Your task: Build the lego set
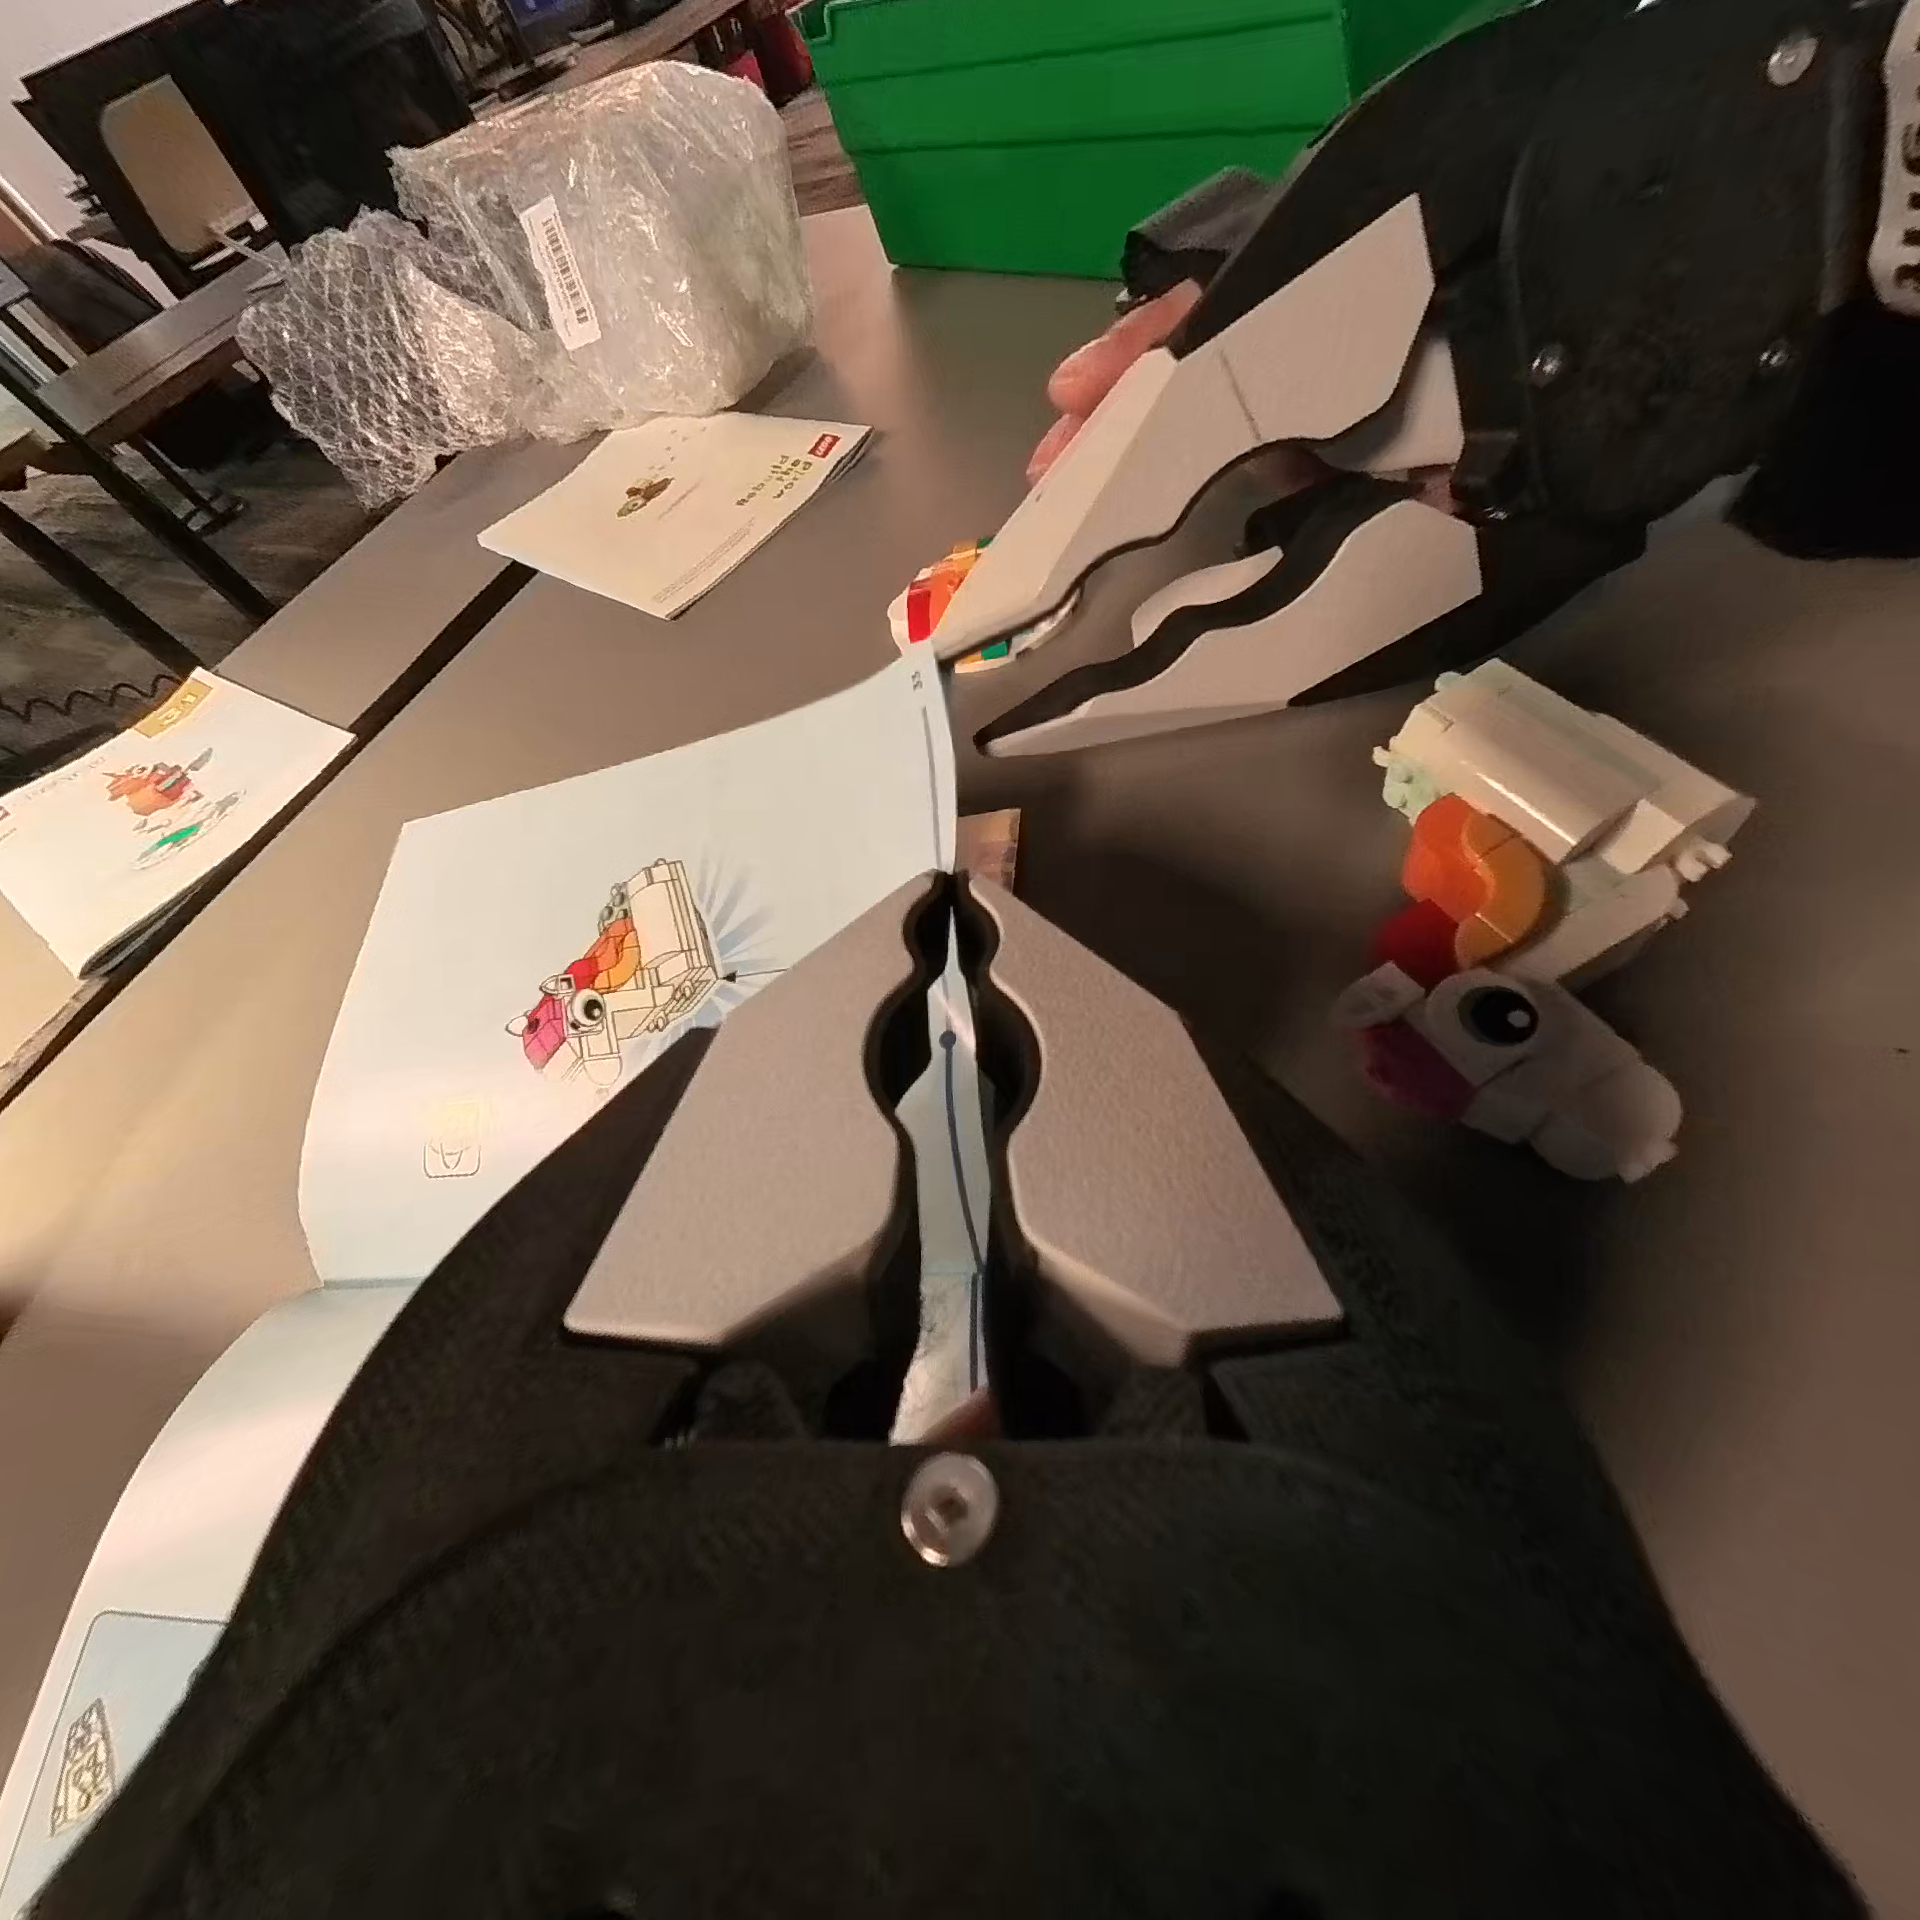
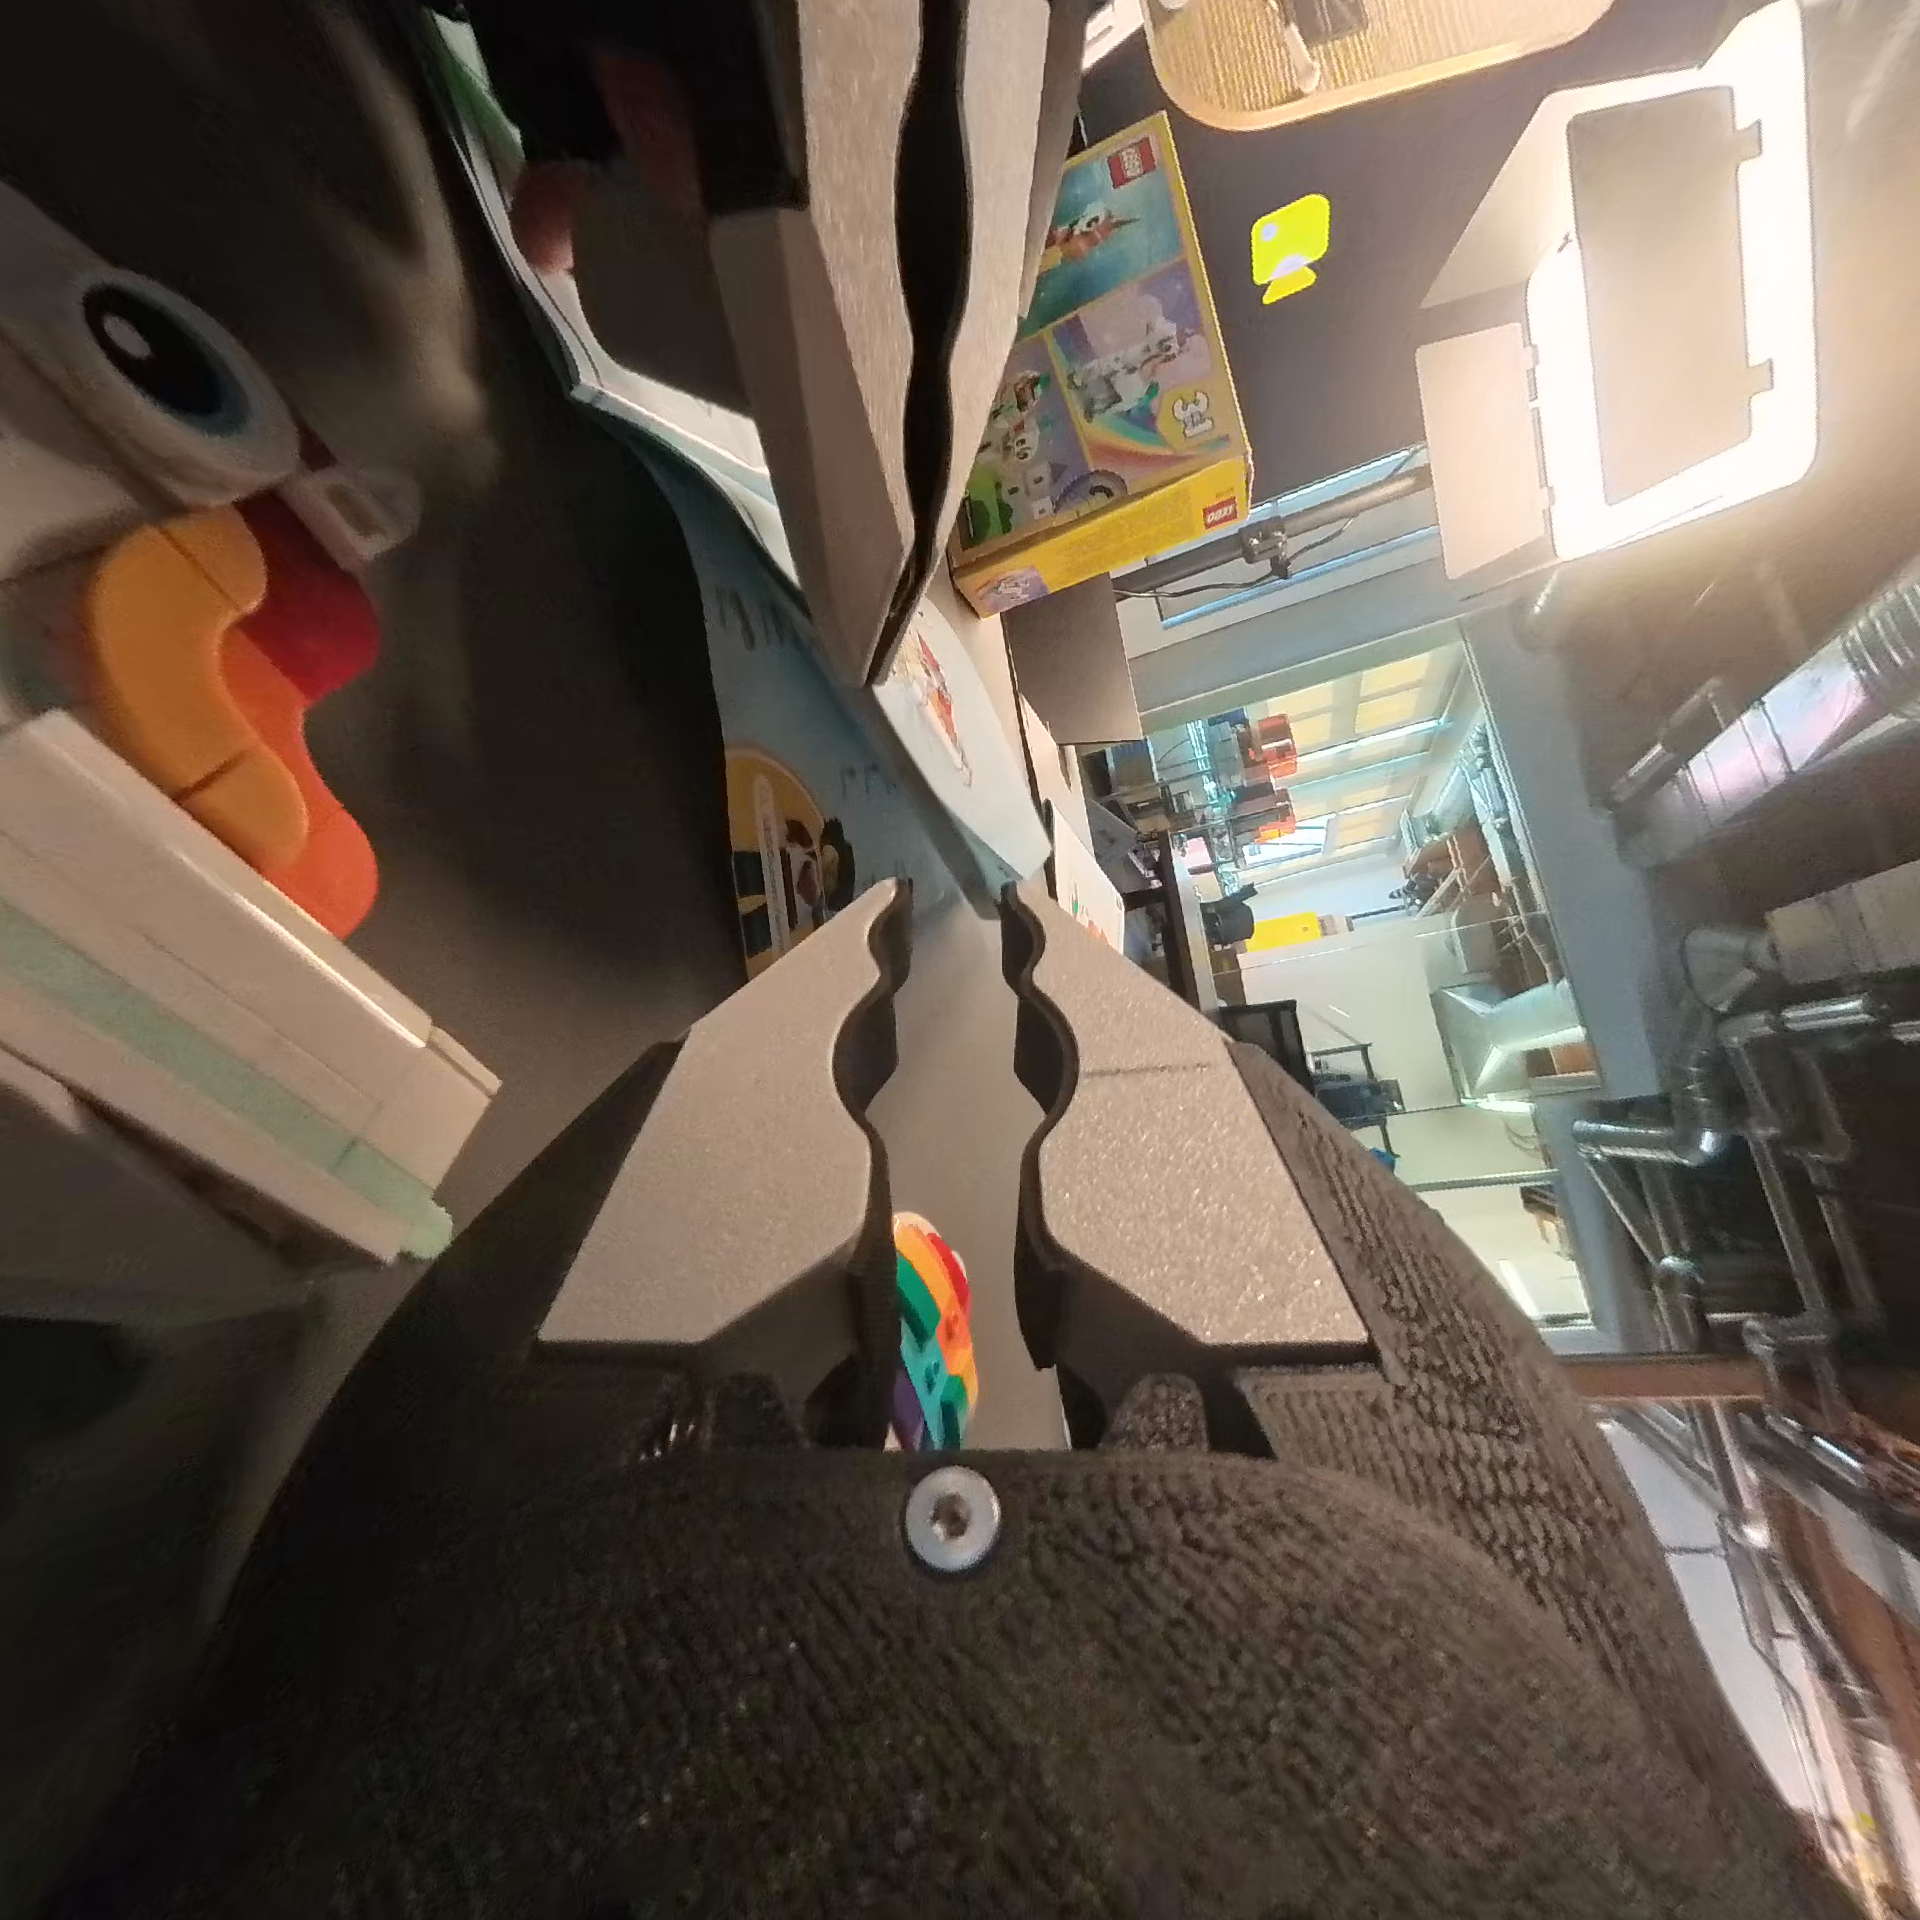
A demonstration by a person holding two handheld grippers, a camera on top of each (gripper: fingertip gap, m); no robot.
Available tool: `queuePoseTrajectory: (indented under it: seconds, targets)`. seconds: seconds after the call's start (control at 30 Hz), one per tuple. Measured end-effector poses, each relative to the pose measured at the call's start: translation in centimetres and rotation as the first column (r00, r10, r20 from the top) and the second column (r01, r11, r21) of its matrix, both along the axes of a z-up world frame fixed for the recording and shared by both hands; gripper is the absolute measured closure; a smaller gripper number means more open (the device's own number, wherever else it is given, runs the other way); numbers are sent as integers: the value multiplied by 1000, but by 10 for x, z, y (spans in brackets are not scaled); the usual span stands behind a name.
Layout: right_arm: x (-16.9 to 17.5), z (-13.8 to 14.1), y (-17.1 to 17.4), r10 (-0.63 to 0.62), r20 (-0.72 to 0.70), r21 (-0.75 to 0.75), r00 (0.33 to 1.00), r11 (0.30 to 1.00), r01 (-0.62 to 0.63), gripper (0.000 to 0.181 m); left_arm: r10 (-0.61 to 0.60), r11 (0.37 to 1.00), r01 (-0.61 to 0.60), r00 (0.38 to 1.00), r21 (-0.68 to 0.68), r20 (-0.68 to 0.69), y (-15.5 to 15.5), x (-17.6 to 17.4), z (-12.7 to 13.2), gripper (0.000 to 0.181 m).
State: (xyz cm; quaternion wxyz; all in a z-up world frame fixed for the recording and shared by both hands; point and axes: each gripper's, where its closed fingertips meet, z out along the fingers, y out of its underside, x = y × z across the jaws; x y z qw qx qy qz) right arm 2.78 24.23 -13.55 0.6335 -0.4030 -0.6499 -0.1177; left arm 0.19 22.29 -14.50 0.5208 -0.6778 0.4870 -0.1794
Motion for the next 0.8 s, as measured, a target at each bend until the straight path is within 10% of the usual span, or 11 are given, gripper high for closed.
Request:
queuePoseTrajectory:
  seconds: [0.63,0.8]
  targets:
    - [0,-6,-1,-13,120,88,993,996,2,181,-56,994,58,998,91,-28,-11,7,2,180]
    - [-4,-1,-7,-2,137,156,991,988,-19,181,6,995,-12,998,99,62,-9,10,18,140]
